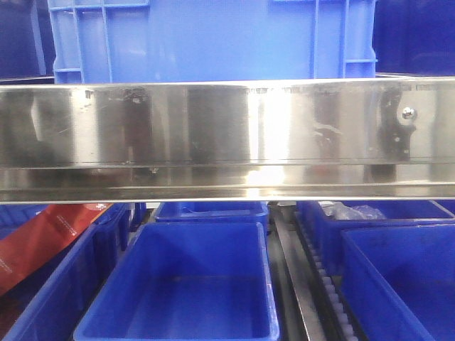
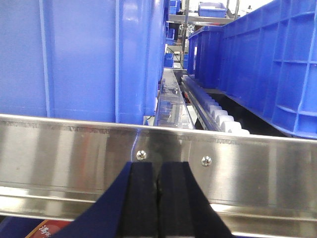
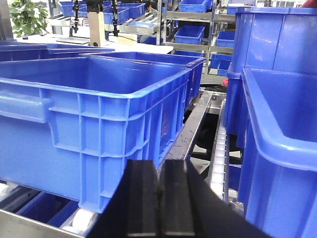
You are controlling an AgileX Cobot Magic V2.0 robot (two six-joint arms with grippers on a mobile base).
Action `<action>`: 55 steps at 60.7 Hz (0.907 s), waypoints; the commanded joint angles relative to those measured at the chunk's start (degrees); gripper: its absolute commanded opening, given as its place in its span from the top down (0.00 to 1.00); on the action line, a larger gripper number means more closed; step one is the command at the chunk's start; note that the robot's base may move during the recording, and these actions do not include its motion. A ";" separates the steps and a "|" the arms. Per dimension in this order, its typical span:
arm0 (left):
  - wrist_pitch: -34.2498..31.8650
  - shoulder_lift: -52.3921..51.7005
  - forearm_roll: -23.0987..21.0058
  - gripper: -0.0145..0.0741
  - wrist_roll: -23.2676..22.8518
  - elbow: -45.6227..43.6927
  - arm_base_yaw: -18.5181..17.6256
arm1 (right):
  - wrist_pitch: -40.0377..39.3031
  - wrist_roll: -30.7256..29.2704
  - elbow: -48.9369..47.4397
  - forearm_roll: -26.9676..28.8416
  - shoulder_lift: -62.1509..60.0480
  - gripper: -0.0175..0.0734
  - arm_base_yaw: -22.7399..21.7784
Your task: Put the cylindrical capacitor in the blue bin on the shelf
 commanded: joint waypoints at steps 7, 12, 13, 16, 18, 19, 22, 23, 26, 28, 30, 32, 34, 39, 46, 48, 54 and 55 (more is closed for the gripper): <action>-1.13 -0.29 -0.38 0.96 -0.40 -0.05 0.12 | -1.75 -0.13 0.20 -1.08 -0.48 0.99 -0.49; -1.13 -0.29 -0.38 0.96 -0.40 -0.05 0.12 | -1.75 -0.13 0.71 -1.64 -1.55 0.99 -2.68; -1.13 -0.29 -0.38 0.96 -0.40 -0.05 0.12 | -1.75 -0.13 0.89 -1.64 -1.97 0.99 -3.29; -1.13 -0.29 -0.38 0.96 -0.40 -0.05 0.12 | -1.87 -0.13 1.89 -1.64 -2.85 0.99 -5.83; -1.13 -0.29 -0.38 0.96 -0.40 -0.05 0.12 | -2.51 -0.04 2.91 -1.64 -3.76 0.99 -7.91; -1.13 -0.29 -0.38 0.96 -0.40 -0.05 0.12 | -2.95 -0.04 3.37 -1.64 -4.18 0.99 -8.76; -1.13 -0.29 -0.38 0.96 -0.40 -0.05 0.12 | -4.27 0.26 5.46 -1.26 -5.72 0.99 -11.71; -1.13 -0.29 -0.38 0.96 -0.40 -0.05 0.12 | -4.68 0.70 6.14 -1.26 -6.19 0.99 -12.51; -1.13 -0.29 -0.38 0.96 -0.40 -0.05 0.12 | -6.19 2.80 9.09 -1.26 -8.21 0.99 -15.45; -1.13 -0.29 -0.38 0.96 -0.40 -0.05 0.12 | -6.94 3.85 10.71 -1.26 -9.57 0.99 -16.73; -1.13 -0.29 -0.38 0.96 -0.40 -0.05 0.12 | -7.51 4.88 12.72 -1.26 -11.01 0.99 -18.07; -1.13 -0.29 -0.38 0.96 -0.40 -0.05 0.12 | -7.76 5.34 15.15 -1.26 -12.45 0.99 -19.20; -1.13 -0.29 -0.38 0.96 -0.40 -0.05 0.12 | -7.95 5.34 16.74 -1.26 -13.89 0.99 -19.61; -1.13 -0.29 -0.38 0.96 -0.40 -0.05 0.12 | -8.29 5.34 21.21 -1.90 -17.18 0.99 -20.05; -1.13 -0.29 -0.38 0.96 -0.40 -0.05 0.12 | -8.29 4.87 26.55 -2.52 -21.72 0.99 -20.05; -1.13 -0.29 -0.38 0.96 -0.40 -0.05 0.12 | -8.43 4.87 27.65 -2.52 -22.80 0.99 -20.05; -1.13 -0.29 -0.38 0.96 -0.40 -0.05 0.12 | -9.94 4.87 31.20 -2.52 -24.51 0.99 -20.05; -1.13 -0.29 -0.38 0.96 -0.40 -0.05 0.12 | -10.20 4.87 31.75 -2.52 -24.51 0.99 -20.05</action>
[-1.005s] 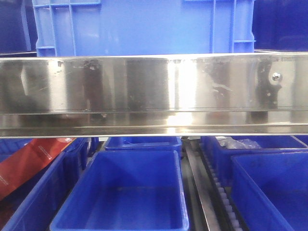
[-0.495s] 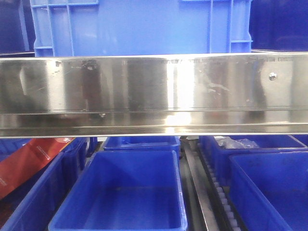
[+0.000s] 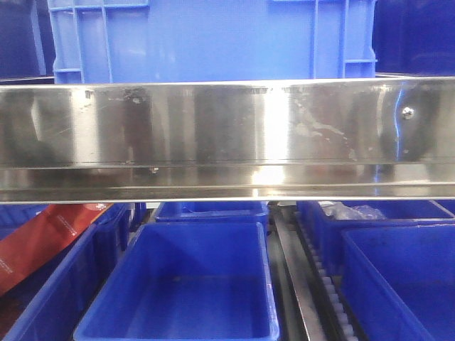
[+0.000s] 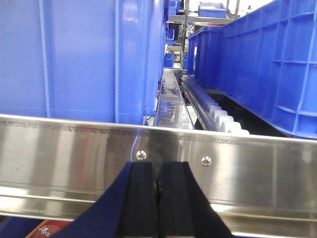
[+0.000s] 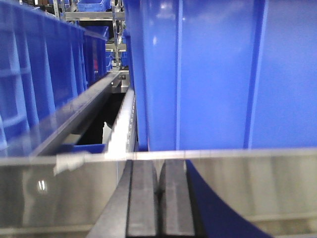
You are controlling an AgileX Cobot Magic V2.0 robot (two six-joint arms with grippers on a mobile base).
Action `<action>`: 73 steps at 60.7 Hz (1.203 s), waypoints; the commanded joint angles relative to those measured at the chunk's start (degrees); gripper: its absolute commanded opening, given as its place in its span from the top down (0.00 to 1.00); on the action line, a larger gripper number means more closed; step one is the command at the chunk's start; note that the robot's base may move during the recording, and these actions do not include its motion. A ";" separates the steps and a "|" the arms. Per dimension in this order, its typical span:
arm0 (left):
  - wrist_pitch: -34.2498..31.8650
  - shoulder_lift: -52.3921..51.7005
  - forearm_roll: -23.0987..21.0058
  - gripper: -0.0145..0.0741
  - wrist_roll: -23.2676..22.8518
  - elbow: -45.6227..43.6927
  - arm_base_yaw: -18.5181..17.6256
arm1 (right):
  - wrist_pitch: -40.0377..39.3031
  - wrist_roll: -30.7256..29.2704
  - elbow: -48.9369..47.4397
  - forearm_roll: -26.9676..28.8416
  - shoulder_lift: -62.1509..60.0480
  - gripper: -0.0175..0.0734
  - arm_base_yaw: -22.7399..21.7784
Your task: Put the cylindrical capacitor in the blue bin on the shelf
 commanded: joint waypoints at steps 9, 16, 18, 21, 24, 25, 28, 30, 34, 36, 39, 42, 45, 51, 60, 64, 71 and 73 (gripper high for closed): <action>-1.02 -0.29 -0.38 0.96 -0.40 -0.14 0.12 | -3.22 -0.04 4.60 -1.32 -1.02 0.99 0.25; -1.02 -0.29 -0.38 0.96 -0.40 -0.14 0.12 | -3.66 -0.04 4.60 -2.36 -1.02 0.99 1.22; -1.02 -0.29 -0.38 0.96 -0.40 -0.14 0.12 | -3.76 -0.04 4.60 -2.36 -1.02 0.99 1.38; -1.02 -0.29 -0.38 0.96 -0.40 -0.14 0.12 | -3.94 -0.04 4.60 -2.36 -1.02 0.99 1.37; -1.02 -0.29 -0.38 0.96 -0.40 -0.14 0.12 | -3.94 -0.04 4.60 -2.36 -1.02 0.99 1.37; -1.02 -0.29 -0.38 0.96 -0.40 -0.14 0.12 | -3.94 -0.04 4.60 -2.36 -1.02 0.99 1.37; -1.02 -0.29 -0.38 0.96 -0.40 -0.14 0.12 | -3.94 -0.04 4.60 -2.36 -1.02 0.99 1.37; -1.02 -0.29 -0.38 0.96 -0.40 -0.14 0.12 | -3.94 -0.04 4.60 -2.36 -1.02 0.99 1.37; -1.02 -0.29 -0.38 0.96 -0.40 -0.14 0.12 | -3.94 -0.04 4.60 -2.36 -1.02 0.99 1.37; -1.02 -0.29 -0.38 0.96 -0.40 -0.14 0.12 | -3.94 -0.04 4.60 -2.36 -1.02 0.99 1.37; -1.02 -0.29 -0.38 0.96 -0.40 -0.14 0.12 | -3.94 -0.04 4.60 -2.36 -1.02 0.99 1.37; -1.02 -0.29 -0.38 0.96 -0.40 -0.14 0.12 | -3.94 -0.04 4.60 -2.36 -1.02 0.99 1.37; -1.02 -0.29 -0.38 0.96 -0.40 -0.14 0.12 | -3.94 -0.04 4.60 -2.36 -1.02 0.99 1.37; -1.02 -0.29 -0.38 0.96 -0.40 -0.14 0.12 | -3.94 -0.04 4.60 -2.36 -1.02 0.99 1.37; -1.02 -0.29 -0.38 0.96 -0.40 -0.14 0.12 | -3.94 -0.04 4.60 -2.36 -1.02 0.99 1.37; -1.02 -0.29 -0.38 0.96 -0.40 -0.14 0.12 | -3.94 -0.04 4.60 -2.36 -1.02 0.99 1.37; -1.02 -0.29 -0.38 0.96 -0.40 -0.14 0.12 | -3.94 -0.04 4.60 -2.36 -1.02 0.99 1.37; -1.02 -0.29 -0.38 0.96 -0.40 -0.14 0.12 | -3.94 -0.04 4.60 -2.36 -1.02 0.99 1.37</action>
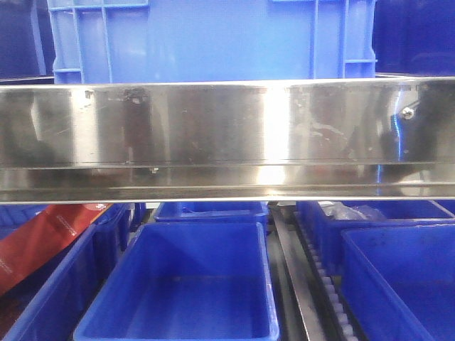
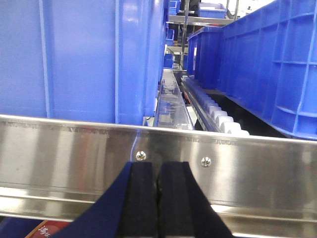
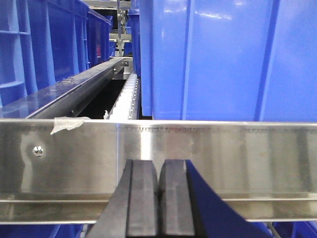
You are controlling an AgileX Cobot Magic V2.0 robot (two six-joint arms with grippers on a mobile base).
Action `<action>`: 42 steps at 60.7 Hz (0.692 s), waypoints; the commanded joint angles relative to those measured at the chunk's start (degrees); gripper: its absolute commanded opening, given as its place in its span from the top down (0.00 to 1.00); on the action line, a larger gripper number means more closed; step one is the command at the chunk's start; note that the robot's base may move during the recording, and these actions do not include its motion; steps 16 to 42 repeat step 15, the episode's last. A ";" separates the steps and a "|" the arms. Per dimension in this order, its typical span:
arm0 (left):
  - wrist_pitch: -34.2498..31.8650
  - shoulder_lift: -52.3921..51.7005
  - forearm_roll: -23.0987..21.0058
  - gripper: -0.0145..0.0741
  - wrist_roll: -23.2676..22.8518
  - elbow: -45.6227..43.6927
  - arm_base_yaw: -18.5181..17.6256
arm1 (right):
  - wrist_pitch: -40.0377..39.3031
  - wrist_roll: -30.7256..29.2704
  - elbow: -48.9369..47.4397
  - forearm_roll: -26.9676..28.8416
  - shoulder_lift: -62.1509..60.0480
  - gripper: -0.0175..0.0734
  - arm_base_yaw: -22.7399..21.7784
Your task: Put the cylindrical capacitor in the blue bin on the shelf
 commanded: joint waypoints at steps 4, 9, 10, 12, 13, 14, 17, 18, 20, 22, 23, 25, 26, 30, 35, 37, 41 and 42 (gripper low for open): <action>-1.02 -0.29 -0.25 0.96 -0.40 -0.14 0.12 | -1.46 -0.04 0.12 -0.31 -0.23 0.99 0.11; -1.02 -0.29 -0.25 0.96 -0.40 -0.14 0.12 | -1.46 -0.04 0.12 -0.31 -0.23 0.99 0.11; -1.02 -0.29 -0.25 0.96 -0.40 -0.14 0.12 | -1.46 -0.04 0.12 -0.31 -0.23 0.99 0.11; -1.02 -0.29 -0.25 0.96 -0.40 -0.14 0.12 | -1.46 -0.04 0.12 -0.31 -0.23 0.99 0.11; -1.02 -0.29 -0.25 0.96 -0.40 -0.14 0.12 | -1.46 -0.04 0.12 -0.31 -0.23 0.99 0.11; -1.02 -0.29 -0.25 0.96 -0.40 -0.14 0.12 | -1.46 -0.04 0.12 -0.31 -0.23 0.99 0.11; -1.02 -0.29 -0.25 0.96 -0.40 -0.14 0.12 | -1.46 -0.04 0.12 -0.31 -0.23 0.99 0.11; -1.02 -0.29 -0.25 0.96 -0.40 -0.14 0.12 | -1.46 -0.04 0.12 -0.31 -0.23 0.99 0.11; -1.02 -0.29 -0.25 0.96 -0.40 -0.14 0.12 | -1.46 -0.04 0.12 -0.31 -0.23 0.99 0.11; -1.02 -0.29 -0.25 0.96 -0.40 -0.14 0.12 | -1.46 -0.04 0.12 -0.31 -0.23 0.99 0.11; -1.02 -0.29 -0.25 0.96 -0.40 -0.14 0.12 | -1.46 -0.04 0.12 -0.31 -0.23 0.99 0.11; -1.02 -0.29 -0.25 0.96 -0.40 -0.14 0.12 | -1.46 -0.04 0.12 -0.31 -0.23 0.99 0.11; -1.02 -0.29 -0.25 0.96 -0.40 -0.14 0.12 | -1.46 -0.04 0.12 -0.31 -0.23 0.99 0.11; -1.02 -0.29 -0.25 0.96 -0.40 -0.14 0.12 | -1.46 -0.04 0.12 -0.31 -0.23 0.99 0.11; -1.02 -0.29 -0.25 0.96 -0.40 -0.14 0.12 | -1.46 -0.04 0.12 -0.31 -0.23 0.99 0.11; -1.02 -0.29 -0.25 0.96 -0.40 -0.14 0.12 | -1.46 -0.04 0.12 -0.31 -0.23 0.99 0.11; -1.02 -0.29 -0.25 0.96 -0.40 -0.14 0.12 | -1.46 -0.04 0.12 -0.31 -0.23 0.99 0.11; -1.02 -0.29 -0.25 0.96 -0.40 -0.14 0.12 | -1.46 -0.04 0.12 -0.31 -0.23 0.99 0.11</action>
